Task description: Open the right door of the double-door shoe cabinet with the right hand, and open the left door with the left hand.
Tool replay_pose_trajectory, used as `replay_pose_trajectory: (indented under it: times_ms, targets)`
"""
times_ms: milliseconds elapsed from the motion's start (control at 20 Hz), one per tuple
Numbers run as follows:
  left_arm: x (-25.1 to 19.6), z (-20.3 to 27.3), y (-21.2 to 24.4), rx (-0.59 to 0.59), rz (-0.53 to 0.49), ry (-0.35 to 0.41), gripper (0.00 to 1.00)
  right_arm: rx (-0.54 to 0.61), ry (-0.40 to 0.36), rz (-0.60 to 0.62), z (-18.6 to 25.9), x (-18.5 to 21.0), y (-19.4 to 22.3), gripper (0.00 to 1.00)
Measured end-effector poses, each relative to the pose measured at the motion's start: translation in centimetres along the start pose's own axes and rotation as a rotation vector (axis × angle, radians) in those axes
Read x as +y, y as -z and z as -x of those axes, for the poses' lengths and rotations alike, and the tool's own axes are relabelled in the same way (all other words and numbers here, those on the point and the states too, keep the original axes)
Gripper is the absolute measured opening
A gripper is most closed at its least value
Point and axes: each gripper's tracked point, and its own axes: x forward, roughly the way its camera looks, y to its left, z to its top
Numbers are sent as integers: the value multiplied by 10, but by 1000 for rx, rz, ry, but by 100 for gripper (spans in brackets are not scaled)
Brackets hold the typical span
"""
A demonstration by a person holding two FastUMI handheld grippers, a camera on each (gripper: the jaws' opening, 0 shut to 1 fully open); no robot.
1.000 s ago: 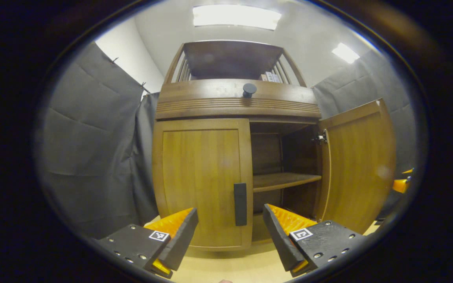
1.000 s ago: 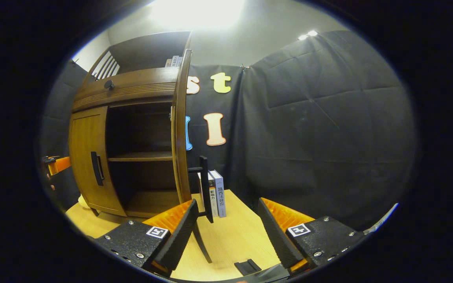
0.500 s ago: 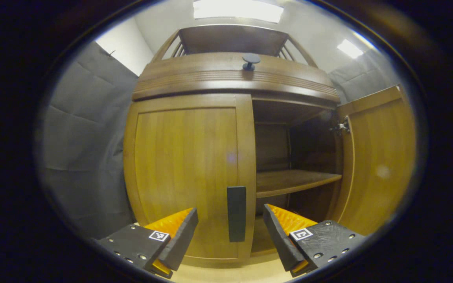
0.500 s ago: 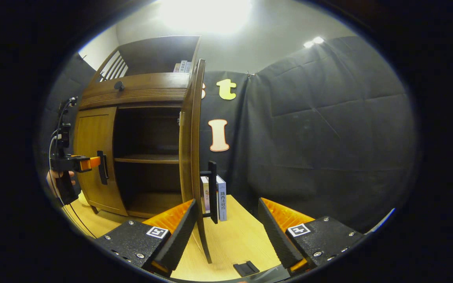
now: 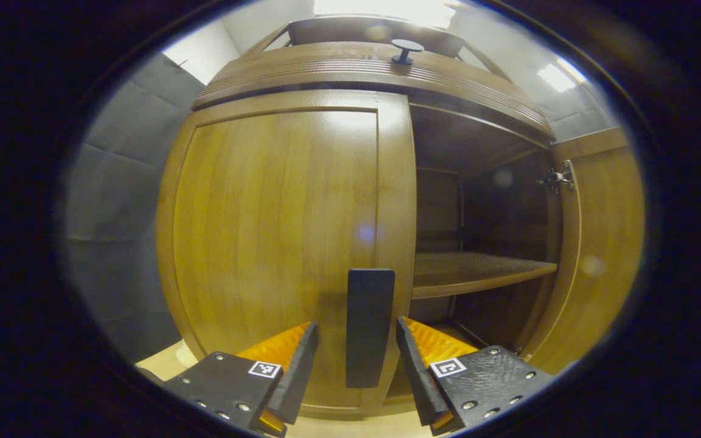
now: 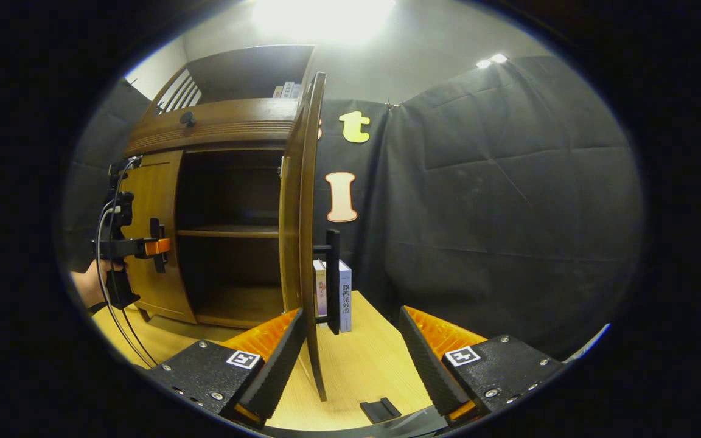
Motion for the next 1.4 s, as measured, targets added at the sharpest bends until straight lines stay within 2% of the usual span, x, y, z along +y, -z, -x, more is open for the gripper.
replay_pose_trajectory:
  times_ms: [50, 300, 450, 500, 750, 800, 850, 900, 950, 1400]
  targets:
    - [0, 1, 1, 0, 9, 25, 80, 1, -7, 5, 1, 2, 0, 94]
    - [0, 1, 4, 50, -33, 7, 28, -9, -31, -9, 6, 9, -1, 94]
    - [1, 7, 2, 73, -28, 24, 28, -20, -36, -13, 8, 11, -1, 94]
    - [0, 10, 0, 74, -23, 31, 28, -24, -41, -16, 9, 12, -3, 92]
    - [2, 26, -10, 73, -23, 27, 27, -38, -71, -13, 22, 23, -9, 92]
    - [2, 29, -12, 71, -22, 27, 22, -38, -77, -9, 24, 25, -9, 94]
    - [1, 33, -13, 69, -17, 28, 22, -40, -84, -9, 27, 27, -10, 92]
    - [0, 36, -13, 69, -13, 29, 27, -40, -92, -11, 30, 31, -10, 92]
    - [1, 40, -14, 68, -9, 29, 27, -38, -99, -11, 31, 34, -9, 94]
    - [19, 80, -14, 58, 9, 17, 27, -61, -113, -9, 44, 44, -20, 92]
